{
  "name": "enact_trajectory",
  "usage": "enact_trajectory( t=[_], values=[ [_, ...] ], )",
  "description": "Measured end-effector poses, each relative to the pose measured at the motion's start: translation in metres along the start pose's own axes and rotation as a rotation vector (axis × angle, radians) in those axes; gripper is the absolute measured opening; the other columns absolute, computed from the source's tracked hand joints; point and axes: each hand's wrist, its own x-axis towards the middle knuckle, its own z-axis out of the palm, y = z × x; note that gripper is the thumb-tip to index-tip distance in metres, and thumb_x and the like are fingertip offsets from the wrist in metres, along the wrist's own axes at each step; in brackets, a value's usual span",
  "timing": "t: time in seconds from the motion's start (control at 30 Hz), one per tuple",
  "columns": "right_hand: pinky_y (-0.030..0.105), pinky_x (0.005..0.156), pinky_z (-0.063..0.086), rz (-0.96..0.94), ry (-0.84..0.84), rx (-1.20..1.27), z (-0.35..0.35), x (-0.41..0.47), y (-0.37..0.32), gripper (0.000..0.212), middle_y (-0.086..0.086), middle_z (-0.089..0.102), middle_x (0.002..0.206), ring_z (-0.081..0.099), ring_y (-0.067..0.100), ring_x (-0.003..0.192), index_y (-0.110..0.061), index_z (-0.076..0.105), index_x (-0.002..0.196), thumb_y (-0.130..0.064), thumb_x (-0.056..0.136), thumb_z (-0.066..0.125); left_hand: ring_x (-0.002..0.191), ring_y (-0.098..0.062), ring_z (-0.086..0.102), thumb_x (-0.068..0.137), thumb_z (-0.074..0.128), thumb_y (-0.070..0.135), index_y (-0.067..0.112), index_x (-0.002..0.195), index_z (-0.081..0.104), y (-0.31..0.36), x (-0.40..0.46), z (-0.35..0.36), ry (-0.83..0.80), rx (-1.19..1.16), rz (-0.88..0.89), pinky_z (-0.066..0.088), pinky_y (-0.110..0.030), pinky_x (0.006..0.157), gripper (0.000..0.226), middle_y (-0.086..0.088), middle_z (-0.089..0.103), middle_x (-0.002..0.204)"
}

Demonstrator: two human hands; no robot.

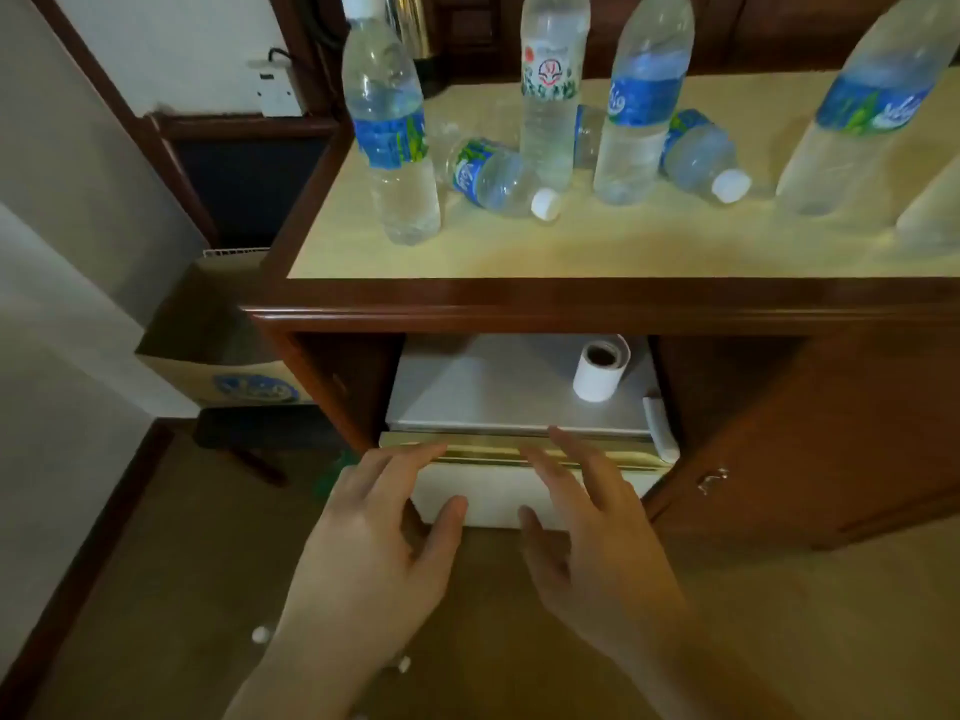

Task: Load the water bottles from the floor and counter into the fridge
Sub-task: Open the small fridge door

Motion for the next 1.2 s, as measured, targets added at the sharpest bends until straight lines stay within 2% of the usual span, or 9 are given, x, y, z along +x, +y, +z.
enact_trajectory(
  t=[0.07, 0.2, 0.33, 0.5, 0.6, 0.7, 0.87, 1.1, 1.2],
  values=[
    [0.036, 0.112, 0.039, 0.053, -0.042, -0.015, 0.031, 0.006, 0.014, 0.059, -0.009, 0.027, 0.161, 0.033, 0.014, 0.145, -0.039, 0.034, 0.153, -0.047, 0.099, 0.053, 0.08, -0.012, 0.057, 0.088, 0.063, 0.05, 0.035, 0.137, 0.054, -0.022, 0.013, 0.018, -0.019, -0.004, -0.002, 0.059, -0.027, 0.077, 0.052, 0.017, 0.055, 0.128],
    [0.041, 0.116, 0.039, 0.13, -0.15, -0.081, 0.106, 0.016, 0.049, 0.059, -0.006, 0.03, 0.159, 0.033, 0.015, 0.145, -0.036, 0.033, 0.154, -0.049, 0.098, 0.048, 0.116, -0.005, 0.052, 0.091, 0.063, 0.047, 0.038, 0.141, 0.049, -0.079, 0.046, 0.061, -0.109, 0.015, -0.008, 0.05, -0.021, 0.091, 0.052, 0.019, 0.051, 0.13],
    [0.038, 0.118, 0.034, 0.122, -0.182, -0.175, 0.159, 0.044, 0.073, 0.058, -0.002, 0.035, 0.156, 0.034, 0.018, 0.144, -0.031, 0.034, 0.152, -0.046, 0.098, 0.047, 0.118, -0.006, 0.048, 0.095, 0.06, 0.048, 0.042, 0.144, 0.041, -0.124, 0.087, 0.103, -0.173, 0.06, -0.034, 0.05, -0.022, 0.091, 0.053, 0.016, 0.047, 0.132],
    [0.043, 0.107, 0.045, 0.108, -0.135, -0.286, 0.21, 0.069, 0.097, 0.05, 0.004, 0.051, 0.139, 0.047, 0.027, 0.131, -0.023, 0.052, 0.141, -0.04, 0.094, 0.051, 0.139, -0.02, 0.036, 0.096, 0.052, 0.057, 0.044, 0.147, 0.032, -0.16, 0.137, 0.154, -0.226, 0.186, -0.022, 0.048, -0.043, 0.105, 0.057, 0.007, 0.034, 0.153],
    [0.044, 0.1, 0.047, 0.101, -0.092, -0.341, 0.229, 0.071, 0.107, 0.047, 0.005, 0.054, 0.129, 0.051, 0.028, 0.122, -0.022, 0.059, 0.133, -0.037, 0.089, 0.055, 0.147, -0.026, 0.025, 0.096, 0.045, 0.062, 0.045, 0.147, 0.029, -0.176, 0.162, 0.179, -0.253, 0.257, -0.023, 0.047, -0.05, 0.106, 0.055, 0.004, 0.023, 0.16],
    [0.044, 0.095, 0.046, 0.072, -0.029, -0.393, 0.239, 0.072, 0.113, 0.043, 0.006, 0.054, 0.12, 0.052, 0.029, 0.115, -0.019, 0.062, 0.128, -0.039, 0.089, 0.055, 0.15, -0.033, 0.019, 0.096, 0.041, 0.064, 0.046, 0.147, 0.031, -0.191, 0.179, 0.199, -0.253, 0.299, -0.009, 0.044, -0.056, 0.107, 0.055, 0.001, 0.02, 0.163],
    [0.042, 0.083, 0.045, 0.068, 0.117, -0.448, 0.251, 0.083, 0.119, 0.037, 0.007, 0.056, 0.104, 0.053, 0.029, 0.097, -0.018, 0.068, 0.113, -0.048, 0.095, 0.058, 0.151, -0.036, 0.015, 0.098, 0.039, 0.063, 0.045, 0.15, 0.033, -0.209, 0.198, 0.211, -0.258, 0.349, -0.004, 0.03, -0.056, 0.115, 0.055, -0.005, 0.021, 0.164],
    [0.041, 0.078, 0.042, 0.085, 0.207, -0.457, 0.265, 0.088, 0.125, 0.024, 0.006, 0.053, 0.099, 0.05, 0.028, 0.093, -0.021, 0.068, 0.103, -0.042, 0.093, 0.067, 0.146, -0.041, 0.019, 0.097, 0.036, 0.066, 0.049, 0.145, 0.029, -0.22, 0.206, 0.221, -0.293, 0.374, -0.076, 0.034, -0.059, 0.109, 0.052, -0.009, 0.02, 0.159],
    [0.04, 0.076, 0.04, 0.096, 0.234, -0.438, 0.266, 0.088, 0.123, 0.022, 0.005, 0.052, 0.098, 0.048, 0.025, 0.091, -0.021, 0.067, 0.1, -0.041, 0.092, 0.069, 0.143, -0.043, 0.024, 0.096, 0.035, 0.067, 0.049, 0.145, 0.03, -0.22, 0.208, 0.22, -0.305, 0.394, -0.077, 0.03, -0.059, 0.113, 0.052, -0.01, 0.02, 0.157]
  ],
)
